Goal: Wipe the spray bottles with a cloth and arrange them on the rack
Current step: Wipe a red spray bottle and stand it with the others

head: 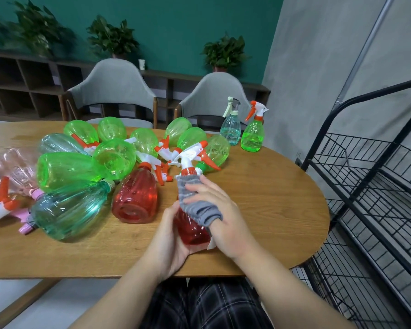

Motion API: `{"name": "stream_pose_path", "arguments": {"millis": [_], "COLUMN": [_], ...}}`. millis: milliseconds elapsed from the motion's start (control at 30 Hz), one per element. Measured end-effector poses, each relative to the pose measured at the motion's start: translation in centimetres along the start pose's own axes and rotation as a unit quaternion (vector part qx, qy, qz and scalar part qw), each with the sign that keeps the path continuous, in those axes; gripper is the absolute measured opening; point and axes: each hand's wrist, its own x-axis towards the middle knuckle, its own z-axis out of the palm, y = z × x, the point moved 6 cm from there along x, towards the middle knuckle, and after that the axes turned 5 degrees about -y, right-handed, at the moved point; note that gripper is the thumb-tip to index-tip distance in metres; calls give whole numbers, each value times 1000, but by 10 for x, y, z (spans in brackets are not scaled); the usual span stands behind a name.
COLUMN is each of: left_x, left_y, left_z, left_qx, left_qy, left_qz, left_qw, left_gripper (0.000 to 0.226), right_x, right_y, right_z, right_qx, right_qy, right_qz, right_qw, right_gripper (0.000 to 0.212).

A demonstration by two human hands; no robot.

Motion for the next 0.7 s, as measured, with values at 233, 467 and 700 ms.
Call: {"name": "stream_pose_path", "arguments": {"millis": [233, 467, 700], "left_x": [0, 2, 1], "left_y": [0, -4, 4], "left_z": [-1, -11, -1], "left_qx": [-45, -40, -91], "left_qy": [-5, 53, 46], "left_qz": [-25, -15, 63], "left_qw": [999, 998, 993], "left_gripper": [75, 118, 121], "right_x": [-18, -44, -69], "right_y": [-11, 18, 30], "right_z": [4, 14, -10], "right_qx": [-13, 122, 612], "right_qy": [-17, -20, 370], "right_qz": [-98, 5, 270], "right_qw": [995, 992, 645], "right_gripper": [26, 18, 22]}}
